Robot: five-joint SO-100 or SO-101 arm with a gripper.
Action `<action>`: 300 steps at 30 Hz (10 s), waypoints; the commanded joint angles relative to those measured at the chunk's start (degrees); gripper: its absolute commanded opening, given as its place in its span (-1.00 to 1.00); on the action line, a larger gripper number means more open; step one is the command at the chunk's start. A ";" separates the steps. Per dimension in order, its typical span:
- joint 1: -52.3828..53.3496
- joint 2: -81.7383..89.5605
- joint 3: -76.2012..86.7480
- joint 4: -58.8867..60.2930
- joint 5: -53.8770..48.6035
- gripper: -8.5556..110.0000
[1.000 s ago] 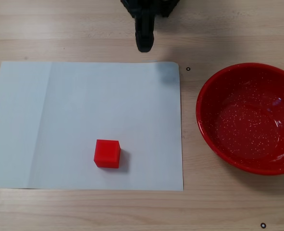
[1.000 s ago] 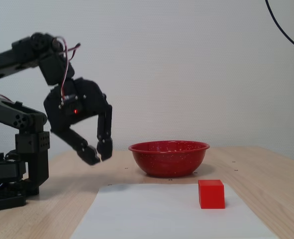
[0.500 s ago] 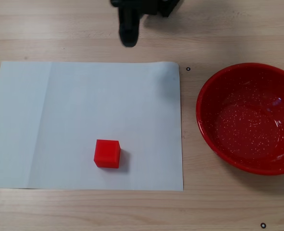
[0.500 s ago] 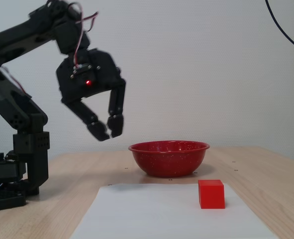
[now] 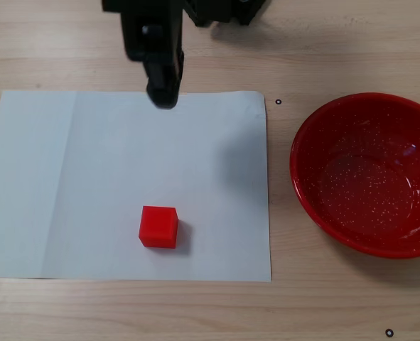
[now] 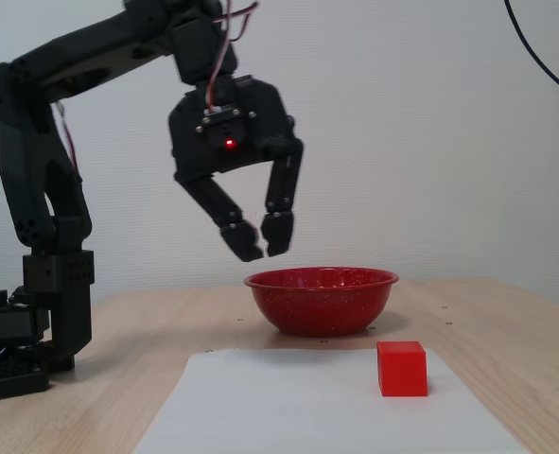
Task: Grasp the red cube and put it in the red bowl.
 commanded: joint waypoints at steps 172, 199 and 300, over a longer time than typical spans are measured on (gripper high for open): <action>25.75 -12.04 -30.32 -5.71 -5.89 -0.85; 42.89 -17.58 -19.86 -24.70 -7.29 -0.71; 13.80 83.50 99.58 -45.00 -8.79 -0.85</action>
